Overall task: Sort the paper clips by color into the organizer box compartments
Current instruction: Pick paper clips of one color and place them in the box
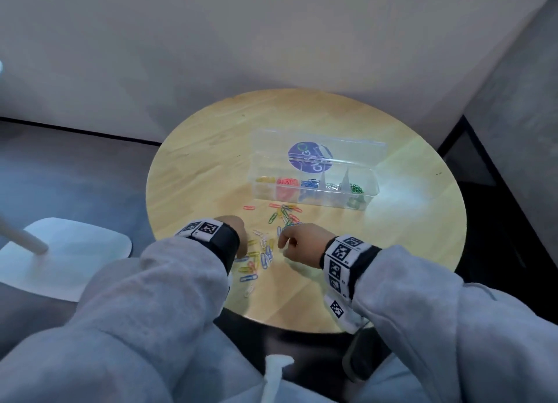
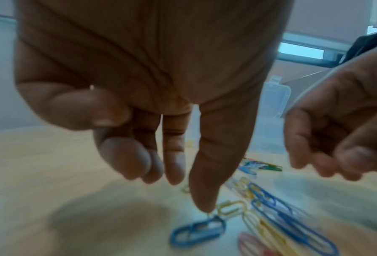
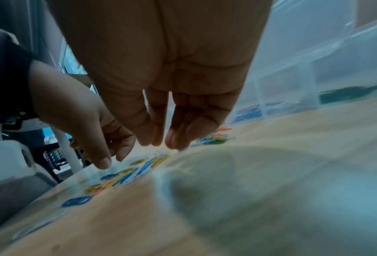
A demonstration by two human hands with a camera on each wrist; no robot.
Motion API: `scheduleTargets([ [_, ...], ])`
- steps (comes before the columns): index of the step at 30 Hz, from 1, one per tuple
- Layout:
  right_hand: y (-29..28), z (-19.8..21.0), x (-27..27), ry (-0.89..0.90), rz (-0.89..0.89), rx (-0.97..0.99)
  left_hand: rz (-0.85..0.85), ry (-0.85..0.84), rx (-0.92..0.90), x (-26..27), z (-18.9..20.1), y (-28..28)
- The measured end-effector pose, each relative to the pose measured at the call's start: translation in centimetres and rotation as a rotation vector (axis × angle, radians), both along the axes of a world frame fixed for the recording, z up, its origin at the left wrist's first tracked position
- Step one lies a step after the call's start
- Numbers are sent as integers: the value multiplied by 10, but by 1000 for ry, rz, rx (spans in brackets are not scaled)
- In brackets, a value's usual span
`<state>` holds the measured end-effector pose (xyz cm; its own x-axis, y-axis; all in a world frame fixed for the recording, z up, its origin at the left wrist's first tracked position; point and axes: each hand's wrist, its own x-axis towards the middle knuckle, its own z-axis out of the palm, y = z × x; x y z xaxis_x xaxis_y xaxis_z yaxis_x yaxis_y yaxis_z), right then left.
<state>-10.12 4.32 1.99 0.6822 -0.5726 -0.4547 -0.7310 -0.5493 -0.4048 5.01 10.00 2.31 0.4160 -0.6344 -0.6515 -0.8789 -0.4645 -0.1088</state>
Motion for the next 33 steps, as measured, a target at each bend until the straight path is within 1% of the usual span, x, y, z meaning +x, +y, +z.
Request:
scheduleTargets([
  [3,8,-9,17,-1,2,-5,36,34,12,3,-6,2],
  [6,12,-16,27,21,-4,-53,51,47,8,2,-9,3],
  [10,13,-14,33,67,38,-111,26,34,13,0,-9,3],
  [14,16,-14,36,77,93,-170,-8,24,16,1,-11,0],
  [22,10,-20,40,113,67,-151,67,92,-3,4,-7,1],
  [24,8,-21,38,125,69,-144,108,127,-19,5,-7,3],
  [27,5,-24,35,137,25,-112,202,198,-76,8,-9,6],
  [29,4,-23,31,132,-5,-80,275,282,-141,11,-9,10],
  [31,3,-24,26,77,-71,-38,363,395,-218,14,-8,13],
  [33,1,-24,18,-27,-197,26,438,502,-293,16,-6,15],
])
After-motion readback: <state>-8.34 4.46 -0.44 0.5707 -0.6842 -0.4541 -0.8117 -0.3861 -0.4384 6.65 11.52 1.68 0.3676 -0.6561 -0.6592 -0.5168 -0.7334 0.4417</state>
